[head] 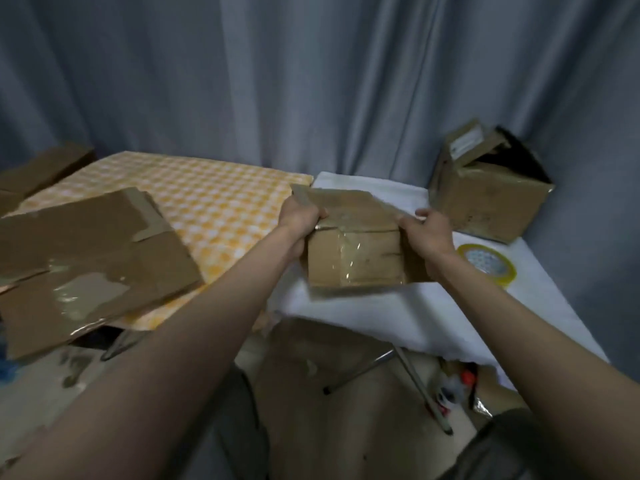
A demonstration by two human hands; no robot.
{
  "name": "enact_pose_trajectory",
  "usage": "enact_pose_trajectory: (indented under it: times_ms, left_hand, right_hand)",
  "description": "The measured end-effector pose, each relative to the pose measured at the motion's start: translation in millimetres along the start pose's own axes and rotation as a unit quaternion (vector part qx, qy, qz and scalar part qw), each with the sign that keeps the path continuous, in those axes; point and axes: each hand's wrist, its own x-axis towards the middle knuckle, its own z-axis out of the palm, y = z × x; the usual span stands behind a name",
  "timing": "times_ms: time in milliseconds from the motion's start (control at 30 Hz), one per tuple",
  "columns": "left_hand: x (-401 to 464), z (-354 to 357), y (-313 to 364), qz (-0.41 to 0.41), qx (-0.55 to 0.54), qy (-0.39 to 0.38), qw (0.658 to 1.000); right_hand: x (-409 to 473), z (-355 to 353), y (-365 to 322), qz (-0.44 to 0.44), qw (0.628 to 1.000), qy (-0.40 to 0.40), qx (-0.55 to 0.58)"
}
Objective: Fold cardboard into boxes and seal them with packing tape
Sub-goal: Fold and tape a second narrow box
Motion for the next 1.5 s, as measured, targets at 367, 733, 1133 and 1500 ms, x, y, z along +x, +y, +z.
enact_pose_trajectory:
  times_ms: [367, 733, 1133, 1500]
  left_hand:
    - [16.0, 13.2, -29.9, -0.036, 0.052, -0.014, 0.998]
    - [-21.4, 49.2, 29.3, 0.109, 0.131, -0.126, 0.977]
    - [-16.7, 45.0, 11.2, 0.072, 0.179, -0.084, 0.978]
    - [-7.8, 26.8, 29.7, 0.041, 0.039, -0.068, 0.996]
  right_hand:
    - [-3.7, 15.0, 38.6, -0.097, 0.964, 0.015, -0.249]
    - [-31.0, -23.1, -53.8, -0.092, 0.988, -0.095, -0.085]
    - [-7.0, -59.4, -40.8, -0.088, 0.989, 0.050, -0.106]
    - [1.2, -66.7, -12.0, 0.056, 0.980, -0.088, 0.167]
